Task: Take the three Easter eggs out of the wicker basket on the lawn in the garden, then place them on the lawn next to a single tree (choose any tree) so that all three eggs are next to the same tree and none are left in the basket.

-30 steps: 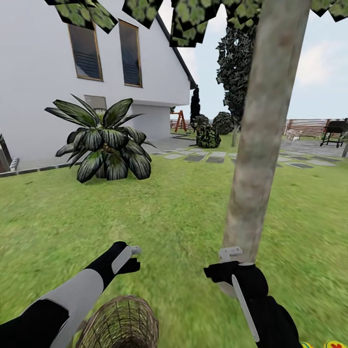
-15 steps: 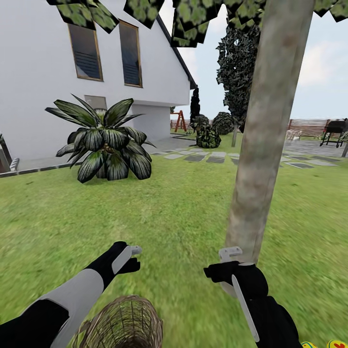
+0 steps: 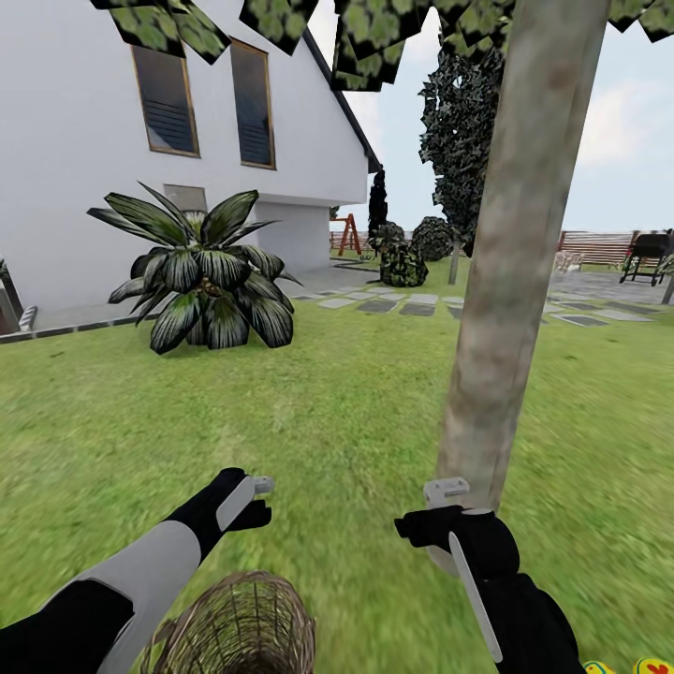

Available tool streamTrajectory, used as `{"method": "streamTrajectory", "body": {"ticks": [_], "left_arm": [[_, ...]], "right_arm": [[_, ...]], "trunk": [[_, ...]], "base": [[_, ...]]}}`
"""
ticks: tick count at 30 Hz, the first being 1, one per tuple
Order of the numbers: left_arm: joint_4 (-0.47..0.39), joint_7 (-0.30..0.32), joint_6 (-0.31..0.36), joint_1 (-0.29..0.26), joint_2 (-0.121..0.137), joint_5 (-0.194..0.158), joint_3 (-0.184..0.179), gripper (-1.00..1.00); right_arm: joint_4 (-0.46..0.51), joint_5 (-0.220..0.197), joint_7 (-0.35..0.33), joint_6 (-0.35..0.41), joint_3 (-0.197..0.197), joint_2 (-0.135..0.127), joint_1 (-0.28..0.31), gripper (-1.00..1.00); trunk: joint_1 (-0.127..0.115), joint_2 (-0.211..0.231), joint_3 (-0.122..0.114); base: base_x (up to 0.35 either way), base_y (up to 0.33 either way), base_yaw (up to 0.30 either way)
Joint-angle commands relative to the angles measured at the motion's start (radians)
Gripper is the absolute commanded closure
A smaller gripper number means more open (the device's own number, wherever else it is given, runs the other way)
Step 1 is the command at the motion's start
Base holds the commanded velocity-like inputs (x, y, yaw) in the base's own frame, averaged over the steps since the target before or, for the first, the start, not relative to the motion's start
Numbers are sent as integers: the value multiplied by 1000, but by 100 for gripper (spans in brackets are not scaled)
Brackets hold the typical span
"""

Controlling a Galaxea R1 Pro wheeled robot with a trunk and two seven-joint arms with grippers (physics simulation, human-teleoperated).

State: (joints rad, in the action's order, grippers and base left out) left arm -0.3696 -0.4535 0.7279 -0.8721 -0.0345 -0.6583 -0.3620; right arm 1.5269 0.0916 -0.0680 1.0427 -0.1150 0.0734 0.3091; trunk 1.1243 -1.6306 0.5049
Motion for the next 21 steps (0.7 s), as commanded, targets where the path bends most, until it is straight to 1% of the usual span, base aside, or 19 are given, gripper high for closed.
{"method": "streamTrajectory", "body": {"ticks": [1, 21], "left_arm": [[-1, -8, 2, -1, 1, -11, -7, -100], [0, -7, 2, -1, 1, -12, -3, -100]], "right_arm": [[1, 10, -7, 5, 0, 0, 1, -100], [1, 10, -7, 5, 0, 0, 1, -100]], "trunk": [[4, -8, 4], [81, -148, 67]], "base": [[0, 0, 0], [0, 0, 0]]}}
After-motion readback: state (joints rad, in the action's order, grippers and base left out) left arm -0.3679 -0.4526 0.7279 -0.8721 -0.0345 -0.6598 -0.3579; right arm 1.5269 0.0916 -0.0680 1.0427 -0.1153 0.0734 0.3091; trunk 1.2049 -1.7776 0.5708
